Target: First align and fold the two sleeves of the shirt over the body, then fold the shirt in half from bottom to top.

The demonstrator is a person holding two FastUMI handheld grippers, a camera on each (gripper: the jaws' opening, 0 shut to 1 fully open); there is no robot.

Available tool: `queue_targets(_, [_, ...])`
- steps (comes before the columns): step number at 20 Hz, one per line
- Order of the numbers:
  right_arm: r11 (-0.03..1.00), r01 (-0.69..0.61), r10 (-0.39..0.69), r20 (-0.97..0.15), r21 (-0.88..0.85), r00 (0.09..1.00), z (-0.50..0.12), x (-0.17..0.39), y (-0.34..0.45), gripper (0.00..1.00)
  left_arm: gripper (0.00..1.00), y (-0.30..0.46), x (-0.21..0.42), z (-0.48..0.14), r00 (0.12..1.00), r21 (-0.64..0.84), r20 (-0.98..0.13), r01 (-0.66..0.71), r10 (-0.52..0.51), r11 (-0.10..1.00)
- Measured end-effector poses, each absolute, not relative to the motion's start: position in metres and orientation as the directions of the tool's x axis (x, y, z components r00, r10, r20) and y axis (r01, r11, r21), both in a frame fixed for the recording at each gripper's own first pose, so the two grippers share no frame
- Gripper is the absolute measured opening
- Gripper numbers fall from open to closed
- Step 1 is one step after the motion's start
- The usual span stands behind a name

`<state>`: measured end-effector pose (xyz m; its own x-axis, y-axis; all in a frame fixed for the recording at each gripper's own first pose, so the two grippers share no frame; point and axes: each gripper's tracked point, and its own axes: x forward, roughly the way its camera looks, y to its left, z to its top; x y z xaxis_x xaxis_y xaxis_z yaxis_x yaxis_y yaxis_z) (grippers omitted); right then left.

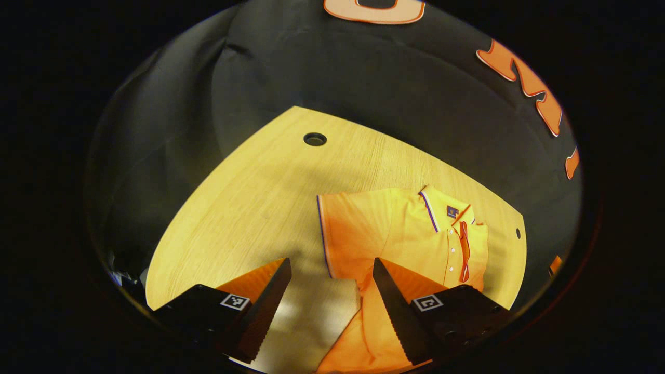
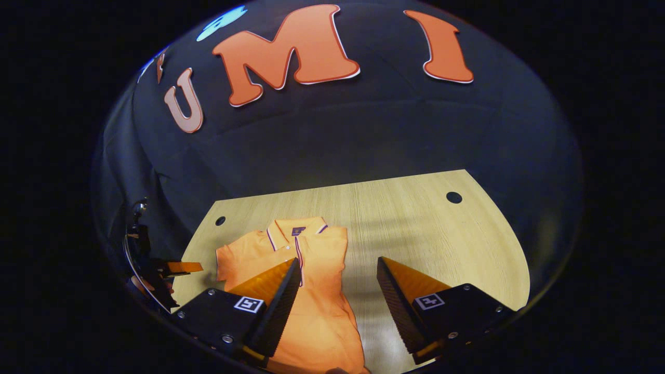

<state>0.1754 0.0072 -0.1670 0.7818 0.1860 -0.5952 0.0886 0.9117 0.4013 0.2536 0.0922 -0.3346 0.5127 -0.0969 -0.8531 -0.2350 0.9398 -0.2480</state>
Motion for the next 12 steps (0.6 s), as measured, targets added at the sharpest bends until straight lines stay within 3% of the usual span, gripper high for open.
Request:
queue_targets(7, [0.914, 0.225, 0.021, -0.594, 0.337, 0.805, -0.163, 0.136, -0.042, 0.90, 0.98, 0.087, 0.296, -0.385, 0.377, -0.176, -0.921, -0.181, -0.096, 0.968])
queue_targets(12, [0.923, 0.259, -0.067, -0.545, 0.285, 0.836, -0.141, 0.106, -0.069, 0.91, 0.98, 0.091, 0.293, -0.411, 0.239, -0.069, -0.970, -0.152, -0.030, 0.986])
